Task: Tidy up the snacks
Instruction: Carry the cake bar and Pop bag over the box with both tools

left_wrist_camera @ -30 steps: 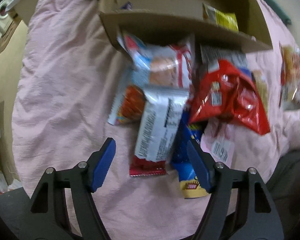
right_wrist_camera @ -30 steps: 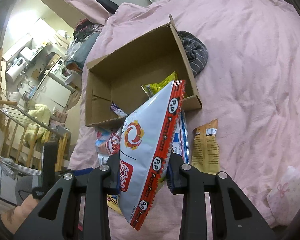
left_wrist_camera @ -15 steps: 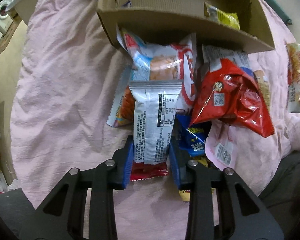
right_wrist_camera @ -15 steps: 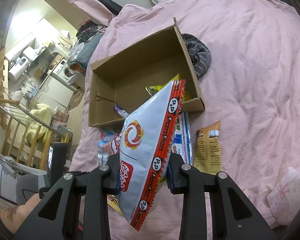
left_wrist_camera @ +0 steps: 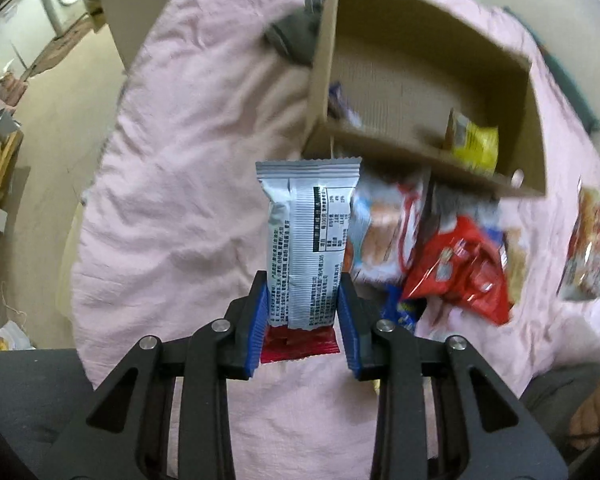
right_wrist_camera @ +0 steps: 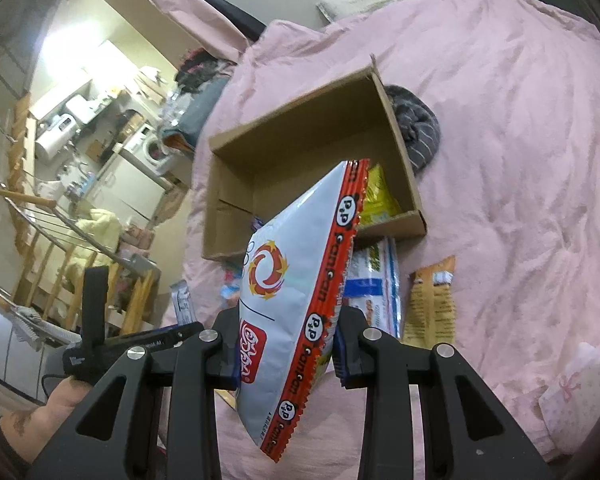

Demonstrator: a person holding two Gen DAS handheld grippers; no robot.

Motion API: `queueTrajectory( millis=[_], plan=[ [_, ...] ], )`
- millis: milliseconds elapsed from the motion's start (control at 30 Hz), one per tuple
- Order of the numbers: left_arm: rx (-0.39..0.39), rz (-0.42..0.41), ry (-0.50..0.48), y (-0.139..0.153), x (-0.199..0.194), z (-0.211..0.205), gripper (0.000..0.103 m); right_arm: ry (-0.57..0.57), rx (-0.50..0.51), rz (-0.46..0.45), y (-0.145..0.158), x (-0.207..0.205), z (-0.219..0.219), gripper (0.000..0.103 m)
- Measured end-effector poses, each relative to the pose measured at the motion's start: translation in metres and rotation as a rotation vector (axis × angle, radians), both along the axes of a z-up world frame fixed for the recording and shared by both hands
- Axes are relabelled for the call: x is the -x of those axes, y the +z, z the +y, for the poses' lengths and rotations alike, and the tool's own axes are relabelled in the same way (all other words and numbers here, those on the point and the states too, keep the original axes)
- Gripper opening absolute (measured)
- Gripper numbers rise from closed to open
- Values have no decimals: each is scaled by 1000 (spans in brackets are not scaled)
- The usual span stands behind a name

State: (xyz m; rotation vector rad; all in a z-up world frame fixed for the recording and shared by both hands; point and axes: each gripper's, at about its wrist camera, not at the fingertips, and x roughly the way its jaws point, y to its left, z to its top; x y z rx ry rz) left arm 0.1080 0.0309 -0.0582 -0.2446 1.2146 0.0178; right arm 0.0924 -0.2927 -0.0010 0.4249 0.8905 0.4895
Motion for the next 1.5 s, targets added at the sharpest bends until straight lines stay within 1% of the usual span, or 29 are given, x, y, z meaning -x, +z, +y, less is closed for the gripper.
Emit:
queueTrajectory(
  millis=[67, 200, 267, 400, 500, 633, 733, 867, 1100, 1167, 1267, 1400, 1500],
  plan=[
    [-2, -35, 10, 13, -4, 3, 29, -6, 0, -20, 5, 0, -3, 34],
    [-23, -90, 10, 35, -18, 1, 29, -35, 43, -51, 11, -4, -8, 34],
    [-30, -119, 8, 45, -27, 7, 29, -45, 56, -61, 15, -8, -10, 34],
    [-47, -179, -4, 66, -49, 5, 29, -62, 27, -77, 21, -22, -13, 34],
    [-59, -211, -6, 74, -60, 4, 29, -55, 21, -89, 23, -33, -13, 34],
    [-45, -222, -16, 78, -76, -2, 29, -32, 19, -116, 26, -49, -10, 34],
    [-49, -241, -37, 82, -88, -9, 29, -33, -11, -131, 26, -65, -11, 34],
    [-57, -264, -63, 85, -102, -21, 29, -36, -32, -131, 23, -82, -10, 34],
    [-54, -272, -98, 76, -126, -39, 29, -17, 0, -115, 12, -105, 7, 34],
    [-37, -270, -111, 70, -133, -43, 29, -6, 9, -106, 8, -114, 12, 34],
    [9, -274, -133, 62, -142, -45, 29, 8, 39, -93, 3, -123, 21, 34],
    [-20, -279, -138, 52, -149, -47, 29, 32, 60, -72, -6, -134, 34, 34],
    [-23, -290, -143, 44, -157, -46, 29, 50, 77, -65, -13, -143, 42, 34]
  ],
)
